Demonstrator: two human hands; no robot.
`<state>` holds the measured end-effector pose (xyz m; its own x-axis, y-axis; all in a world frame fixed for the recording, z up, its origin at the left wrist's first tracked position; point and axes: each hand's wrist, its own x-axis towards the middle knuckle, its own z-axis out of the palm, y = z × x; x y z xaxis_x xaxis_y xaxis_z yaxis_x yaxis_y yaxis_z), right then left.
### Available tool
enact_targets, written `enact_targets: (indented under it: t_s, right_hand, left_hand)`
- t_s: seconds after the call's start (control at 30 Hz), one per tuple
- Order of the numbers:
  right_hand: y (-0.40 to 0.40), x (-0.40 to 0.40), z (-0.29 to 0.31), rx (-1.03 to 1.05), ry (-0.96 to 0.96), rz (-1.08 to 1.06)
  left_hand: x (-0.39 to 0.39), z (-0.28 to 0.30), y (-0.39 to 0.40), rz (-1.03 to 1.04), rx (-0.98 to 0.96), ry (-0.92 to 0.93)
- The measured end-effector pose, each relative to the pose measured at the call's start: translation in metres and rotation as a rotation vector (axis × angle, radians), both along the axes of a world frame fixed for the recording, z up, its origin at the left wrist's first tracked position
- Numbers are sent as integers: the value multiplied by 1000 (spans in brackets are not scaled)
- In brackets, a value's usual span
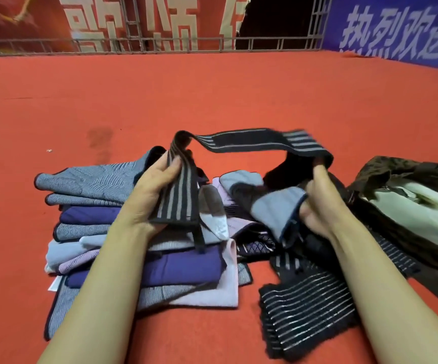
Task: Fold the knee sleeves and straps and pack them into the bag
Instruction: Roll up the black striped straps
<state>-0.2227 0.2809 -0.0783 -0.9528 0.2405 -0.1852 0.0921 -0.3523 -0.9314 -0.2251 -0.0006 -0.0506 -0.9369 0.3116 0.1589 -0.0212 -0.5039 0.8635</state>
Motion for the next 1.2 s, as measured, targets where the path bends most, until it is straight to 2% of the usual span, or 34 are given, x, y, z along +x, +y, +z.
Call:
enact_targets:
  t_s: [0.07, 0.13, 0.2, 0.23, 0.33, 0.4, 0.47, 0.53, 0.6, 0.73, 0.8, 0.87, 0.93, 1.03, 1.1, 1.17, 1.2]
  right_hand:
    - [-8, 4, -6, 141, -54, 153]
    - [-8, 8, -7, 305, -86, 208]
    - [-2, 10, -2, 296, -110, 215]
    - [1, 14, 2, 226, -91, 248]
    - [7, 21, 8, 99, 16, 413]
    - [7, 24, 7, 149, 63, 509]
    - [0, 27, 4, 225, 74, 606]
    - [-11, 23, 0, 278, 77, 563]
    - [-25, 15, -1, 272, 91, 376]
    - [-49, 6, -5, 546, 175, -53]
    - [-60, 14, -1, 627, 251, -162]
    - [-68, 23, 3, 629, 335, -162]
    - [-64, 25, 3, 614, 396, -145]
    - [-46, 20, 4, 779, 449, -127]
    - [-36, 18, 3, 758, 427, -153]
    - [-22, 14, 0, 548, 434, -156]
    - [-17, 12, -1, 546, 397, -197]
  left_hand:
    - [1, 8, -16, -10, -317, 143]
    - [1, 15, -39, -115, -637, 181]
    - [3, 17, -63, -288, -880, 140]
    - [4, 15, -68, -336, -912, 94]
    - [2, 6, -64, -215, -784, 36]
    - [-2, 4, -51, -94, -696, 99]
    - [-2, 2, -38, -62, -560, 116]
    - [0, 0, -21, -119, -415, 89]
    - [7, -2, -1, -200, -355, 57]
    - [11, -6, 23, -276, -332, 12]
    - [9, -9, 26, -282, -313, 12]
    - [10, -14, 32, -271, -346, 49]
    - [9, -17, 37, -181, -503, 164]
    - [5, -15, 36, -169, -705, 318]
    - [6, -12, 30, -253, -695, 318]
    - [8, -10, 24, -341, -661, 305]
    - [9, -10, 22, -355, -641, 294]
